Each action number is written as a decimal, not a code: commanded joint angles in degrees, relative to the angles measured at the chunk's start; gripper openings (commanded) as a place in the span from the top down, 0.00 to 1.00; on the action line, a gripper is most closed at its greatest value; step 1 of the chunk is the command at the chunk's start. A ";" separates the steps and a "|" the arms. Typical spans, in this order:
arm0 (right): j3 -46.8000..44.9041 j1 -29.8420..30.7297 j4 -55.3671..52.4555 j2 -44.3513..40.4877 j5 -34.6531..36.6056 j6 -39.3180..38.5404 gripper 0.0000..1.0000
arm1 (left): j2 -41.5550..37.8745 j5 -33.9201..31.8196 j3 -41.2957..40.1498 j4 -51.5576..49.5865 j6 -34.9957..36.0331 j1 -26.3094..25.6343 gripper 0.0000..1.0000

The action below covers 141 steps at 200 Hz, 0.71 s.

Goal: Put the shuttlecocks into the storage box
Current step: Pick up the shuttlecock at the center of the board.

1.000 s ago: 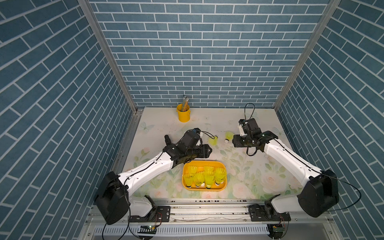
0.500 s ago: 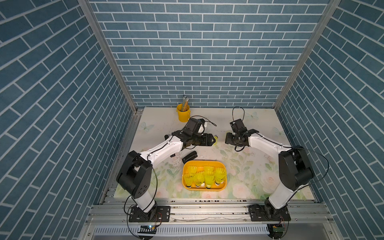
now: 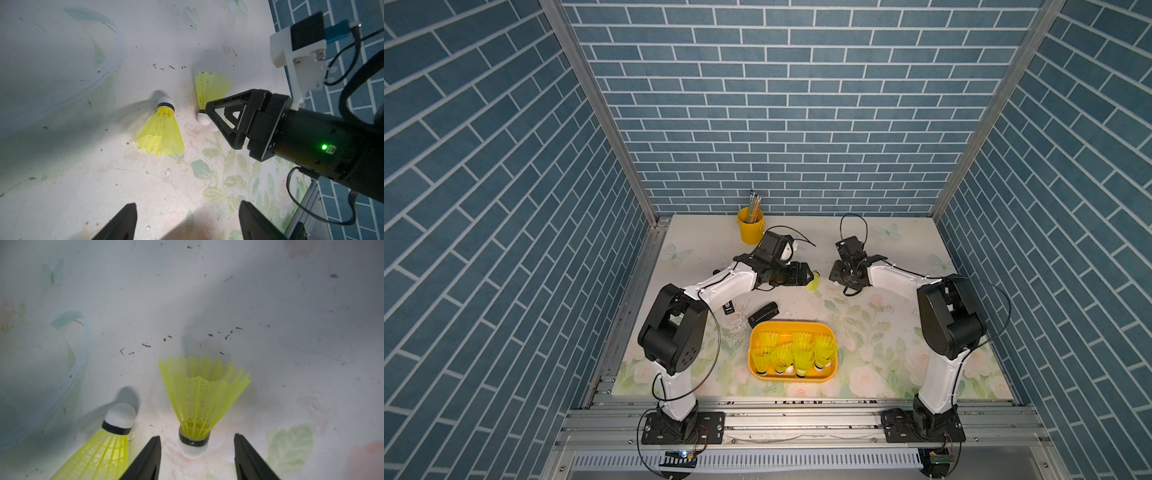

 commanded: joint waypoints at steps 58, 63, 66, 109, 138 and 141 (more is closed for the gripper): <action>0.13 -0.44 2.32 3.81 -0.32 3.93 0.48 | 3.70 -0.10 3.14 -0.17 1.31 0.91 0.18; 0.11 -0.49 2.35 3.94 -0.32 3.99 0.48 | 3.77 -0.10 3.19 -0.17 1.27 0.88 0.18; 0.05 -0.44 2.34 4.02 -0.36 3.99 0.48 | 3.89 -0.10 3.23 -0.17 1.31 0.97 0.18; -0.08 -0.44 2.51 5.13 -0.28 4.17 0.51 | 4.82 -0.06 3.63 0.03 1.29 0.94 0.18; -0.32 -0.44 2.74 5.71 -0.58 4.15 0.55 | 5.29 -0.03 3.54 0.26 1.19 0.98 0.18; -0.40 -0.48 2.77 5.71 -0.58 4.16 0.55 | 5.31 -0.01 3.50 0.27 1.23 1.00 0.18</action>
